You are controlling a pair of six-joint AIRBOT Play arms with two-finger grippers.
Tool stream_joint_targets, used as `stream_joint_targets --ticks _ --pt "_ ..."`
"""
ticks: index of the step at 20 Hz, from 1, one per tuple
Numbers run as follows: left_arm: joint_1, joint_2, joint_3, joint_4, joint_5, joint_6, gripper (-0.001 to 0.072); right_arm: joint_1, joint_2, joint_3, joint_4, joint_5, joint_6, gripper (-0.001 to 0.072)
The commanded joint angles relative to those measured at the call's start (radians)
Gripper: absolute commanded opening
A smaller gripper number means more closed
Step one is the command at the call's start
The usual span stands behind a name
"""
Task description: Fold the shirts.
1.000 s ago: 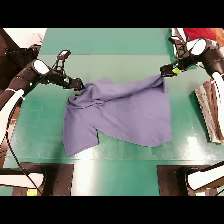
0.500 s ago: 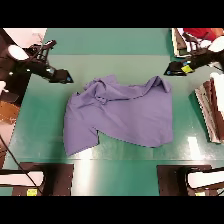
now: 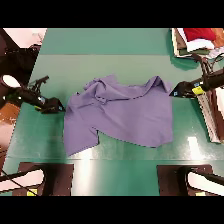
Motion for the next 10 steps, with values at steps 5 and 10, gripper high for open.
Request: stream_joint_targets --ticks 5,10 --pt "-0.038 0.010 -0.134 -0.054 0.076 0.004 0.0551 -0.004 0.097 -0.084 0.006 -0.016 -0.005 0.0408" --pt "-0.100 0.010 -0.124 -0.055 0.090 0.000 0.0026 -0.021 0.101 -0.135 0.002 0.067 0.023 0.0408"
